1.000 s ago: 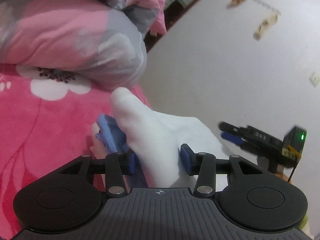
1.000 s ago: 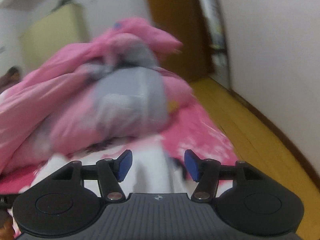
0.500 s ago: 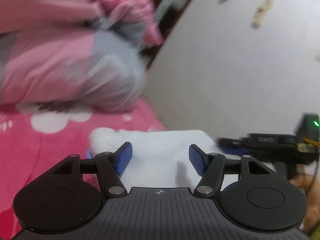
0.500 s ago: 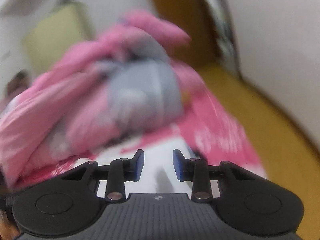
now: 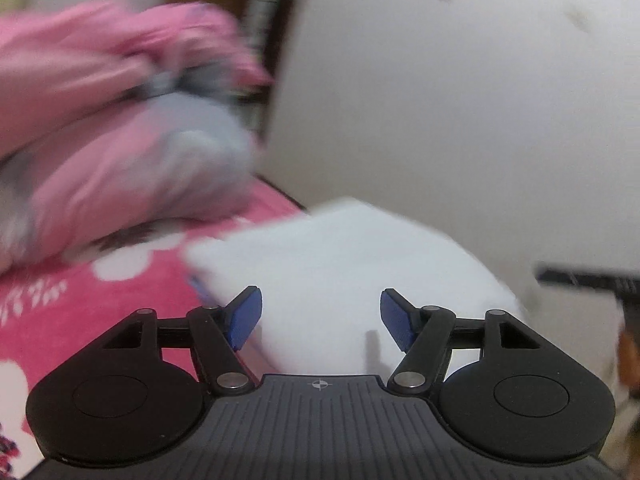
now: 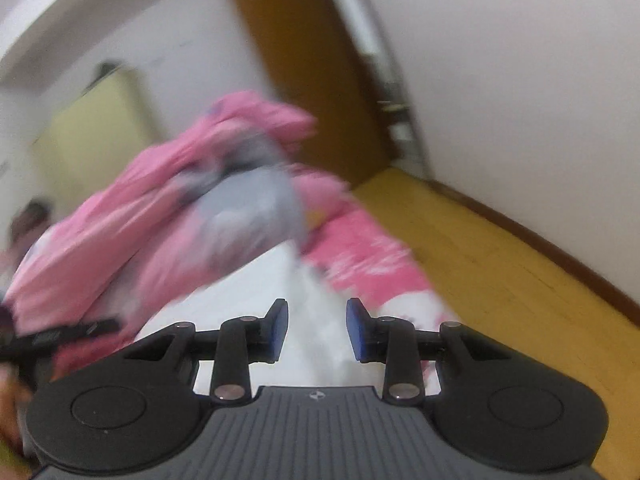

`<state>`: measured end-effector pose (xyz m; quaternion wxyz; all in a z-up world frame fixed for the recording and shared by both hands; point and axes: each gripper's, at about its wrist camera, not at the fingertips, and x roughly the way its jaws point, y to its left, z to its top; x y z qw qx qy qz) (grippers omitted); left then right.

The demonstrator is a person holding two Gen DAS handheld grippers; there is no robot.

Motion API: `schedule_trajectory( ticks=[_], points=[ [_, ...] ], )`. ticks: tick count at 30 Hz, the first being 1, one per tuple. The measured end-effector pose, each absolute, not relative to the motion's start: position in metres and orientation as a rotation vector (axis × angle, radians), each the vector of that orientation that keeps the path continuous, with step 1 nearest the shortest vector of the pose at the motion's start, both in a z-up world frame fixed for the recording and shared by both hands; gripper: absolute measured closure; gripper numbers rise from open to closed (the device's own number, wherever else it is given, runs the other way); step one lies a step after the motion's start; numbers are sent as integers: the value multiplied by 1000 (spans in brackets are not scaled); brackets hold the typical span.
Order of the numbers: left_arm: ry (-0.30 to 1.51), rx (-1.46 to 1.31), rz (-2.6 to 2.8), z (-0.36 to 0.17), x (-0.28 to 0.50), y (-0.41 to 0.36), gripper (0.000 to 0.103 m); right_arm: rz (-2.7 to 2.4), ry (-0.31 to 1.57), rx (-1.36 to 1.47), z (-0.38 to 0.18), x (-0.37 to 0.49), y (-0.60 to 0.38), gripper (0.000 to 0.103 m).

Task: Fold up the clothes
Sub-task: 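Lower the sweatshirt onto the pink-and-blue clothes stack and open both grippers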

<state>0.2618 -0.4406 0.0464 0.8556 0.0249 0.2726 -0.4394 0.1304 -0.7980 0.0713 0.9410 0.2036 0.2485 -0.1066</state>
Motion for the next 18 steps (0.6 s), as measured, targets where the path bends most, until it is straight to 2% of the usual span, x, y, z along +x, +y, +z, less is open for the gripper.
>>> schedule_trajectory(
  ticks=[6, 8, 12, 14, 16, 17, 18],
  points=[
    [576, 350, -876, 22, 212, -473, 28, -152, 563, 250, 58, 95, -738, 69],
    [598, 300, -852, 28, 215, -456, 28, -284, 619, 324, 48, 87, -753, 68],
    [562, 245, -857, 59, 177, -404, 28, -392, 559, 466, 65, 29, -755, 68],
    [529, 220, -875, 75, 153, -375, 20, -407, 544, 438, 80, -2, -733, 66],
    [496, 195, -892, 90, 130, -346, 0, -379, 513, 412, 96, -35, -701, 49],
    [480, 182, -900, 98, 118, -332, 0, -355, 492, 398, 102, -51, -681, 45],
    [463, 170, -909, 106, 106, -318, 0, -332, 465, 376, 108, -68, -661, 35]
  ],
)
